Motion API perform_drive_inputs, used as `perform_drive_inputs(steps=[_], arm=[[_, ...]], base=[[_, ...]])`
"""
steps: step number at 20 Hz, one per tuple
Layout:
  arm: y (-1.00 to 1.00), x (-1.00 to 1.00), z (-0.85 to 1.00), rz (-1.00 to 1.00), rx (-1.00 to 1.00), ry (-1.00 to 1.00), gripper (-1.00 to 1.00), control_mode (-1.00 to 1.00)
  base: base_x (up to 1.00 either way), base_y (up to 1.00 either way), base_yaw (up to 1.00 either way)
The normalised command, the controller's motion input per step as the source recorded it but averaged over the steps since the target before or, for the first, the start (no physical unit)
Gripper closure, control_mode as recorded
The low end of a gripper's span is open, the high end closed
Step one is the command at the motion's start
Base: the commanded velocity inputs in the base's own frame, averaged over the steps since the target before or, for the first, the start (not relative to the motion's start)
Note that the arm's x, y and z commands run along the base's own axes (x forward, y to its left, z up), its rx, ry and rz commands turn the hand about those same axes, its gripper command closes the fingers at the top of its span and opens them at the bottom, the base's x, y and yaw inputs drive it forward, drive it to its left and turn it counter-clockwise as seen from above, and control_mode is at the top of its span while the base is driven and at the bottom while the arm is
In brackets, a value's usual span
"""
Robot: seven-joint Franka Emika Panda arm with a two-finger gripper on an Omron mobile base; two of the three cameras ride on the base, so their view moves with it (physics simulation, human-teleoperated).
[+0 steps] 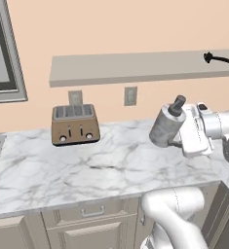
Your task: Locate and retrieve the soap dispenser and dish brush from the cabinet. Place them next to the sink.
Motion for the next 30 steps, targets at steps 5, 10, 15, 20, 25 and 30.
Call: perform_drive_inputs(steps=[5,10,15,20,25,30], arm=[[0.00,0.00,0.00,0.00,0.00,0.00,1.00,1.00],[0.00,0.00,0.00,0.00,0.00,0.00,1.00,1.00],[0.00,0.00,0.00,0.00,0.00,0.00,1.00,1.00],[0.00,0.00,0.00,0.00,0.00,0.00,1.00,1.00],[0.00,0.00,0.00,0.00,0.00,0.00,1.00,1.00],[0.00,0.00,0.00,0.00,0.00,0.00,1.00,1.00]], base=[[0.00,0.55,-0.04],[0.06,0.64,-0.08],[0.06,0.72,-0.08],[0.05,0.72,-0.07],[0.04,0.74,-0.06],[0.02,0.69,-0.06]])
